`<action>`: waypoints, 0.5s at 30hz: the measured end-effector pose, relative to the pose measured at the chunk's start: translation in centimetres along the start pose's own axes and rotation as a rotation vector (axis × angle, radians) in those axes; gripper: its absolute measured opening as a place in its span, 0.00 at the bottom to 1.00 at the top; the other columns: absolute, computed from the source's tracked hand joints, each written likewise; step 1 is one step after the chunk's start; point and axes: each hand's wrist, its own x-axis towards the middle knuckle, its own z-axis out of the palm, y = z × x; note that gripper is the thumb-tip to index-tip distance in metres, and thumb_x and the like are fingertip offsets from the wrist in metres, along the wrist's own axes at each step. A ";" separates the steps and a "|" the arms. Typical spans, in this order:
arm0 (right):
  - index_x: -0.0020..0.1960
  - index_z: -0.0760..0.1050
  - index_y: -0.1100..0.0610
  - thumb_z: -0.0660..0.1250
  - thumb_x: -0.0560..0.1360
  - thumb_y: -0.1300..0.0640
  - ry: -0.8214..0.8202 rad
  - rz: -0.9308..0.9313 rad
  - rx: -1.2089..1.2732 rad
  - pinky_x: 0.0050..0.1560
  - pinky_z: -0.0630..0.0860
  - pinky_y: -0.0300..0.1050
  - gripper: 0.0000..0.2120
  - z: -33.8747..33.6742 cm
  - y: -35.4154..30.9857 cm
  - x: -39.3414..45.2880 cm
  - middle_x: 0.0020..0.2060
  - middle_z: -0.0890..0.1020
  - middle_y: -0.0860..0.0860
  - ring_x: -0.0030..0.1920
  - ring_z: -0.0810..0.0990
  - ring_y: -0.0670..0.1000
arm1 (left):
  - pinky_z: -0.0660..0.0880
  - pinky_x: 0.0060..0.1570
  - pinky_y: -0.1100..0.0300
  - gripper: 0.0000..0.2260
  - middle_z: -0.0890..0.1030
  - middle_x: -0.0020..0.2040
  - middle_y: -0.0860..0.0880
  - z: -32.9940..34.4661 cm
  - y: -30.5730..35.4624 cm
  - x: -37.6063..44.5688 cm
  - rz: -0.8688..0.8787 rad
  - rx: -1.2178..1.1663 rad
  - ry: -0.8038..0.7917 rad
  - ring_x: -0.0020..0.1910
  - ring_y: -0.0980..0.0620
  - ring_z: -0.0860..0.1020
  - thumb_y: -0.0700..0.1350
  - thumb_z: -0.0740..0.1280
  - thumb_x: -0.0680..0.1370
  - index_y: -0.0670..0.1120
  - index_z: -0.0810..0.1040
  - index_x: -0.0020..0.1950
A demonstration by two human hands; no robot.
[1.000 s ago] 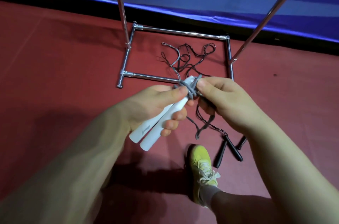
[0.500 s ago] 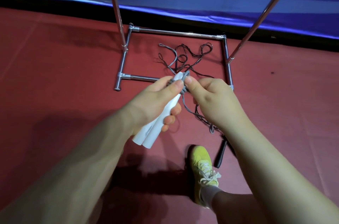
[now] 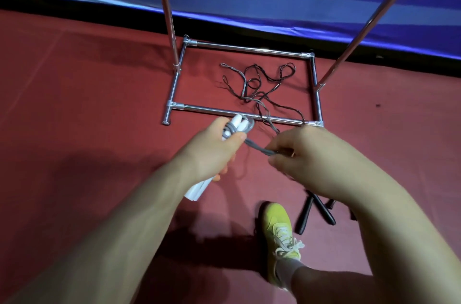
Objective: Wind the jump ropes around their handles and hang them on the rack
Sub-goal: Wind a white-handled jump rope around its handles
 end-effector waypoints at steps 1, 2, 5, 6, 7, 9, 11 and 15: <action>0.45 0.77 0.51 0.64 0.76 0.50 -0.003 -0.018 0.011 0.44 0.75 0.51 0.06 0.0 -0.1 -0.2 0.37 0.78 0.48 0.41 0.75 0.52 | 0.68 0.27 0.61 0.07 0.74 0.33 0.48 0.1 -0.1 0.0 0.013 0.065 0.004 0.25 0.50 0.69 0.50 0.61 0.79 0.48 0.70 0.50; 0.46 0.78 0.51 0.63 0.76 0.50 0.013 -0.038 0.023 0.44 0.75 0.51 0.07 -0.1 -0.1 -0.2 0.39 0.78 0.48 0.42 0.75 0.52 | 0.69 0.27 0.60 0.08 0.74 0.33 0.48 0.3 -0.2 -0.1 0.029 0.127 0.000 0.26 0.49 0.70 0.51 0.61 0.79 0.47 0.70 0.51; 0.47 0.80 0.51 0.64 0.76 0.52 0.131 -0.103 0.113 0.45 0.74 0.48 0.07 0.0 0.6 0.1 0.40 0.81 0.48 0.43 0.77 0.49 | 0.69 0.31 0.58 0.10 0.73 0.32 0.51 1.1 -0.3 -0.4 0.092 0.281 -0.079 0.28 0.50 0.71 0.51 0.61 0.78 0.46 0.71 0.53; 0.45 0.81 0.52 0.65 0.75 0.54 0.161 -0.113 0.171 0.44 0.73 0.45 0.06 0.0 0.8 0.2 0.37 0.81 0.47 0.40 0.77 0.46 | 0.68 0.30 0.59 0.10 0.73 0.32 0.51 1.3 -0.3 -0.6 0.104 0.292 -0.125 0.27 0.51 0.70 0.50 0.62 0.78 0.46 0.71 0.54; 0.42 0.80 0.51 0.66 0.75 0.56 0.177 -0.121 0.237 0.41 0.72 0.41 0.05 0.0 1.0 0.3 0.34 0.80 0.45 0.38 0.76 0.43 | 0.68 0.29 0.61 0.09 0.74 0.32 0.52 1.5 -0.2 -0.8 0.109 0.276 -0.169 0.26 0.53 0.70 0.49 0.62 0.78 0.46 0.71 0.54; 0.38 0.77 0.48 0.68 0.74 0.60 0.195 -0.144 0.364 0.34 0.68 0.33 0.09 -0.1 1.3 0.3 0.29 0.78 0.43 0.33 0.74 0.40 | 0.66 0.25 0.66 0.08 0.74 0.32 0.52 1.5 0.1 -1.1 0.128 0.231 -0.229 0.23 0.58 0.69 0.47 0.64 0.78 0.46 0.71 0.55; 0.36 0.77 0.48 0.70 0.73 0.62 0.160 -0.179 0.505 0.33 0.68 0.30 0.11 -0.1 1.5 0.4 0.28 0.78 0.43 0.30 0.74 0.39 | 0.66 0.23 0.68 0.05 0.74 0.31 0.52 1.5 0.4 -1.5 0.159 0.230 -0.287 0.22 0.60 0.68 0.46 0.64 0.78 0.50 0.72 0.53; 0.34 0.78 0.51 0.72 0.67 0.55 -0.026 -0.215 0.770 0.33 0.70 0.41 0.05 0.9 1.8 1.2 0.28 0.77 0.49 0.30 0.74 0.47 | 0.68 0.24 0.68 0.10 0.74 0.31 0.53 2.0 1.1 -2.6 0.202 0.233 -0.436 0.22 0.62 0.69 0.44 0.64 0.78 0.57 0.70 0.41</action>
